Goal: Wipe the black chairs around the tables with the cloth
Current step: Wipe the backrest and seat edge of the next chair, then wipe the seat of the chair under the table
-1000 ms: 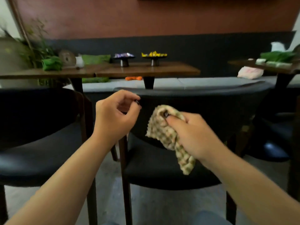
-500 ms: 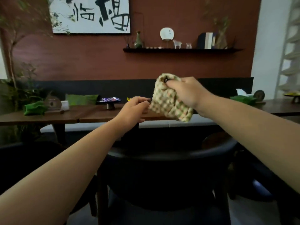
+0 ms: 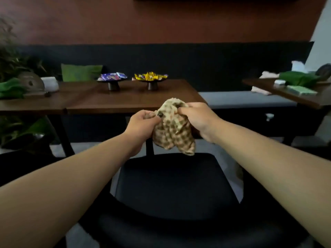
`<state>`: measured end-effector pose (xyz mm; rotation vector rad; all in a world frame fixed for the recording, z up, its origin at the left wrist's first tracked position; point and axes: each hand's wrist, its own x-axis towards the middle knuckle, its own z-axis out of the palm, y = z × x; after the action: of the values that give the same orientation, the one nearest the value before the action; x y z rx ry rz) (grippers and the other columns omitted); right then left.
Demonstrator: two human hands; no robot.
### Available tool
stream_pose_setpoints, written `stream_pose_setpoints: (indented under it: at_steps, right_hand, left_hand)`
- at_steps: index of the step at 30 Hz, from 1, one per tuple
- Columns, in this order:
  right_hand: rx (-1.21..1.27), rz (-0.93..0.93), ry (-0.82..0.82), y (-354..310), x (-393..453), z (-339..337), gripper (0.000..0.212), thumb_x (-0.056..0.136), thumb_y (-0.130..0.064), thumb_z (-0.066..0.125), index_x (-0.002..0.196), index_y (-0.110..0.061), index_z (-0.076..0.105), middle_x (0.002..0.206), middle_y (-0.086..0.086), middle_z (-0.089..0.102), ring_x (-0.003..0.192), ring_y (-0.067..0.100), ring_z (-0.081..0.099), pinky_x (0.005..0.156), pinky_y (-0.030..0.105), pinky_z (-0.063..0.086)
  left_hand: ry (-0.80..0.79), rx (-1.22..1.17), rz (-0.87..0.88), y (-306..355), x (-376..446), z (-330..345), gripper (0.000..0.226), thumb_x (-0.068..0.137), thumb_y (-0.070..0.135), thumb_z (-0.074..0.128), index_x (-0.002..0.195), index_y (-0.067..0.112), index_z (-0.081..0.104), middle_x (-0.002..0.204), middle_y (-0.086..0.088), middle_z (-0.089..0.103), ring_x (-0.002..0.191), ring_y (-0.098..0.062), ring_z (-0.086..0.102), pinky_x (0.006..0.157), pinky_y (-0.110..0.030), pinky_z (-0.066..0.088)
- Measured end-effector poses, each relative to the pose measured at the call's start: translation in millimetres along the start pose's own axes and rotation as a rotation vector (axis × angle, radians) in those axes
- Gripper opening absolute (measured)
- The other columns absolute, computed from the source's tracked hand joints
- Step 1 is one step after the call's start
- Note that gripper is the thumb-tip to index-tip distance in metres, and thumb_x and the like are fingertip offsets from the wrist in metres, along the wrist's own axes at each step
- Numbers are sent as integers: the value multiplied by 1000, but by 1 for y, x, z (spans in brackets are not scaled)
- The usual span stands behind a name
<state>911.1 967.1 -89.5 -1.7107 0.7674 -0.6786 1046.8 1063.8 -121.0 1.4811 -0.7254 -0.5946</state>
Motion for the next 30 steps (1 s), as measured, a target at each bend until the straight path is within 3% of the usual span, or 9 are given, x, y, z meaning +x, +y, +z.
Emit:
stream_pose_setpoints:
  at_steps: [5,8,11,14,19,22,25,27,30]
  right_hand:
    - [-67,214,50,28,9,-5,23,94,-21,53,96,-9,73,95,9,72,88,24,67,79,40,56]
    - [-235,236,47,44,7,0,26,92,-15,46,83,3,62,84,22,63,81,33,62,73,44,53]
    - [-234,186,1,51,-2,4,28,90,-23,49,64,-13,44,65,9,45,64,19,46,58,32,32]
    - [-198,200,-50,49,-6,4,39,80,-44,59,50,-22,49,47,-10,50,47,2,49,54,26,36]
    - [-8,237,-173,49,-8,5,55,61,-61,63,73,-8,69,77,5,71,78,18,67,74,34,50]
    - [45,275,-212,55,-6,6,41,70,-54,68,80,-15,74,81,-4,73,80,8,69,75,27,52]
    - [-285,188,-235,66,-3,5,11,78,-32,75,69,-28,70,65,-14,66,62,-9,58,57,8,42]
    - [-406,128,-213,69,-2,3,20,82,-25,71,66,-33,64,63,-17,61,60,-13,55,50,2,36]
    - [-357,77,-63,69,3,-4,21,90,-23,61,70,-31,61,67,-14,62,63,-7,56,53,6,38]
  left_hand:
    - [34,-77,-196,-22,2,-7,9,95,20,62,98,12,63,95,-6,75,83,-18,73,63,-30,57]
    - [138,50,-185,-29,0,-9,8,97,26,58,95,19,62,95,-2,73,88,-16,70,72,-32,57]
    - [192,275,-91,-29,-6,-7,9,98,30,55,90,28,54,94,6,65,86,-7,63,66,-21,50]
    - [195,310,-63,-30,-10,-4,10,96,30,58,87,28,54,88,6,66,83,-9,65,66,-22,53]
    - [82,291,-17,-33,-15,-4,18,93,29,63,79,41,59,80,7,70,80,-12,69,69,-32,57]
    - [25,249,18,-32,-17,-4,23,92,28,66,76,45,62,77,11,72,73,-7,70,60,-25,55]
    - [13,258,43,-34,-16,-4,18,88,27,71,77,39,65,71,13,71,66,-4,67,56,-23,53]
    - [-26,225,21,-34,-17,-4,15,77,35,79,78,33,64,71,14,72,67,-1,68,58,-18,53]
    - [-140,355,-62,-36,-14,-9,43,47,53,88,79,33,66,72,15,71,72,2,67,63,-15,52]
